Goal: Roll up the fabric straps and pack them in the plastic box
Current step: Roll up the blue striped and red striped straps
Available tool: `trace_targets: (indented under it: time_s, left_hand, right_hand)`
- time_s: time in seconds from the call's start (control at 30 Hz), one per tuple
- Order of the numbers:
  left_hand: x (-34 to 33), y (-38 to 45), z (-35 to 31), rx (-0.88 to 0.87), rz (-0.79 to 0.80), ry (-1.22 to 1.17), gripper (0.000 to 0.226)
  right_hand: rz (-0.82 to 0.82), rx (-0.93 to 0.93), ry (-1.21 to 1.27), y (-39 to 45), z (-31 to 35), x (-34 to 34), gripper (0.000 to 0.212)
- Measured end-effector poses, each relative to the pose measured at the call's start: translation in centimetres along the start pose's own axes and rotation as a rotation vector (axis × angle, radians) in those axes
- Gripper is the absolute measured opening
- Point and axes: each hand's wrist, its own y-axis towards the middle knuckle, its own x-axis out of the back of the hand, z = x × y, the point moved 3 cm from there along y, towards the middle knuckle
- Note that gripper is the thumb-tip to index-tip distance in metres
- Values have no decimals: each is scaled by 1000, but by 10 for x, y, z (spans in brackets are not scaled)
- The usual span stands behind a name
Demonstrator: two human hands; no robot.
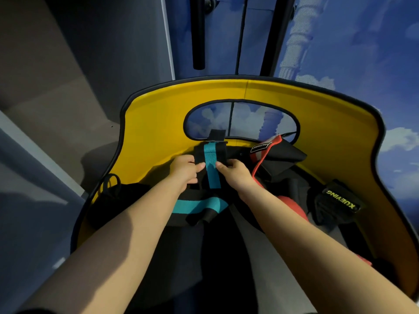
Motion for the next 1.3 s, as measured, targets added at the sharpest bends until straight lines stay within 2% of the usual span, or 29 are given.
trace_targets:
  time_s: [0.13,0.23,0.33,0.47,0.53,0.6,0.7,0.77,0.87,0.97,1.07,1.2,1.3]
  left_hand:
    - [-3,8,-4,71,-20,-88,55]
    - [-8,11,2,68,9,-118,55]
    - [-9,18,6,28,-128,-130,50]
    - [-11,26,2,34,-174,-138,41]
    - [-13,24,1,43,-127,-72,42]
    - [-14,18,1,52,-50,6,49]
    - [-7,1,-4,73,151,117,51]
    - [2,-10,-7,92,285,298,47]
    - [12,-30,-4,100,415,640,43]
    - [15,-49,6,127,490,734,46]
    - [14,-60,24,134,452,580,20]
    - [15,-74,37,76,235,248,46]
    - [11,-87,41,57,120,110,24]
  right_hand:
    - [-21,-21,-99,-3,-9,4,45]
    - [-20,-42,-139,-2,-9,6,32]
    - [25,-100,-113,0,-11,4,20]
    - [169,-253,-31,-9,-22,5,30]
    - [150,-219,-80,-9,-28,8,35]
    - [121,-185,-39,-9,-31,8,29]
    - [53,-114,10,-5,-32,5,30]
    - [14,-88,35,-6,-28,4,37]
    - [-19,-43,88,-6,-22,3,32]
    - [-40,-65,217,-11,-19,2,37]
    - [7,-117,248,-23,-22,0,47]
    - [106,-163,251,-52,-34,2,50]
    - [214,-193,248,-76,-44,7,36]
